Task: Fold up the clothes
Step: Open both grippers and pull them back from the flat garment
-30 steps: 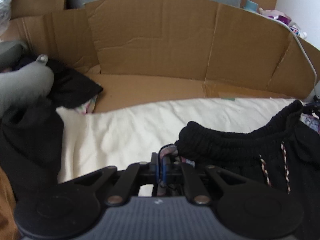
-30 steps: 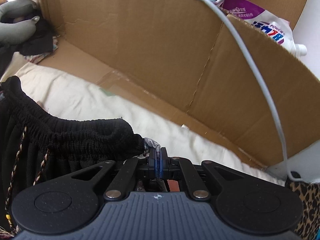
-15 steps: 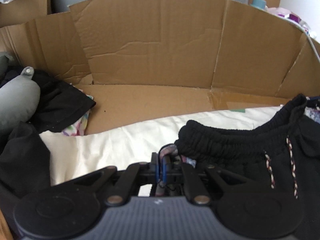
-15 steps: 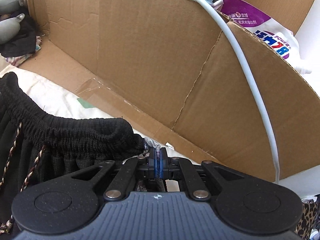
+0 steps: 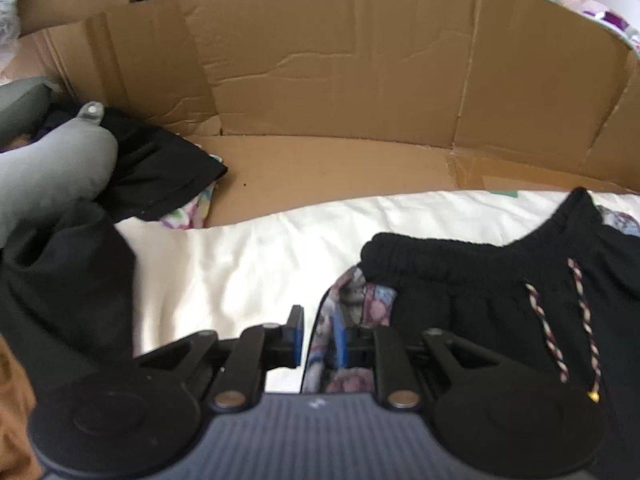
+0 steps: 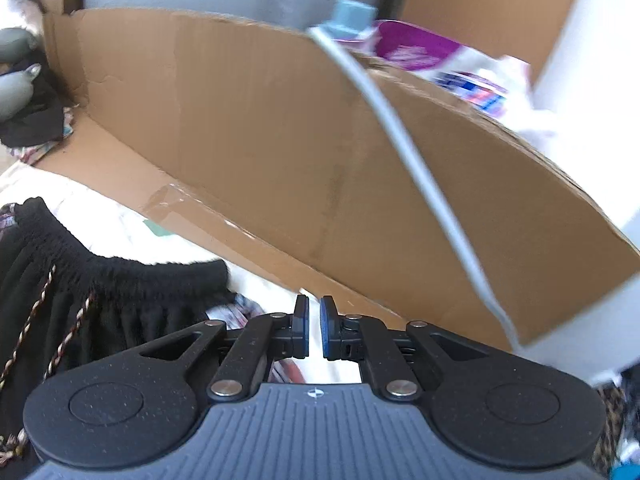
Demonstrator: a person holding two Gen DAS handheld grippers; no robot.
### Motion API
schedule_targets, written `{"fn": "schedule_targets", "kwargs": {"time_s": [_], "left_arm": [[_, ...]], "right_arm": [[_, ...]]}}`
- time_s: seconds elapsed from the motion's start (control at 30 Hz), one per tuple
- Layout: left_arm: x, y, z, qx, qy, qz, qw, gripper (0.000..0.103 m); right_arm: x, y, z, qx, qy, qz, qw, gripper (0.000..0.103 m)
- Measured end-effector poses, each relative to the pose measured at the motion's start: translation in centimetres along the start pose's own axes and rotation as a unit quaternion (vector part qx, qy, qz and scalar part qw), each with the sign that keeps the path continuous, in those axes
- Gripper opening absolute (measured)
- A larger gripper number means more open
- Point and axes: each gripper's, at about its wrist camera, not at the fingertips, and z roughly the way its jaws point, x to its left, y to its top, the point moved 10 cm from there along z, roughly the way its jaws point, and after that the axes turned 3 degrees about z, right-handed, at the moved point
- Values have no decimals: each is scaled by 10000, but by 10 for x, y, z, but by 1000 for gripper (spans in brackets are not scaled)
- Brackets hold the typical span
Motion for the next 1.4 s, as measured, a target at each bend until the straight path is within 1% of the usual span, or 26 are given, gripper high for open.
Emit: {"fn": "schedule_targets", "kwargs": {"time_s": [0.03,0.07,0.23,0.37,0.4,0.47,0.53,0.7,0.77,0.93,1.03,1.1,1.2,1.23,1.27,1.33,1.37,1.4], "left_arm": [[0,-2,-6,-15,7,-13,10000,17],[0,-3,-11,-26,1,-32,10000,17],[-3,-12,-47,-94,-50,-167,9998,19],[-8,-19,-83,-179,-161,-210,9995,25],[-9,-21,-93,-211,-192,-217,9994,25],[-11,-24,-115,-288,-228,-258,9990,31],[-12,-28,-137,-364,-271,-328,9984,35],[-12,-45,-189,-491,-282,-315,9979,37],[-9,-53,-211,-532,-281,-317,9977,42],[-1,-73,-261,-583,-294,-481,9967,44],[-3,-83,-286,-598,-348,-466,9965,48],[-7,-89,-301,-594,-396,-406,9966,48],[-11,-96,-324,-590,-419,-353,9968,62],[-13,-97,-331,-582,-453,-321,9968,71],[-15,-99,-337,-552,-476,-272,9970,81],[-20,-103,-350,-479,-480,-167,9976,89],[-22,-104,-356,-463,-511,-160,9975,89],[-26,-106,-362,-441,-566,-173,9973,90]], "right_arm": [[-6,-3,-7,0,-1,65,10000,19],[-12,-6,-15,-1,-3,125,9999,24],[-26,-19,-60,11,58,251,9997,25],[-33,-26,-107,-7,146,433,9990,33],[-35,-28,-119,-11,137,475,9988,34],[-36,-30,-145,-53,157,536,9984,34],[-36,-32,-171,-118,208,581,9980,35],[-33,-41,-228,-201,304,670,9971,37],[-30,-45,-247,-226,322,684,9969,38],[-25,-55,-292,-369,358,852,9950,39],[-21,-63,-316,-414,409,996,9933,40],[-18,-68,-331,-451,449,1051,9924,40],[-17,-76,-353,-432,493,1213,9904,41],[-17,-78,-360,-438,481,1275,9897,44],[-18,-81,-368,-443,470,1336,9889,53],[-18,-85,-383,-455,478,1452,9872,60],[-18,-88,-390,-444,495,1487,9866,65],[-18,-90,-398,-444,507,1504,9863,66]]}}
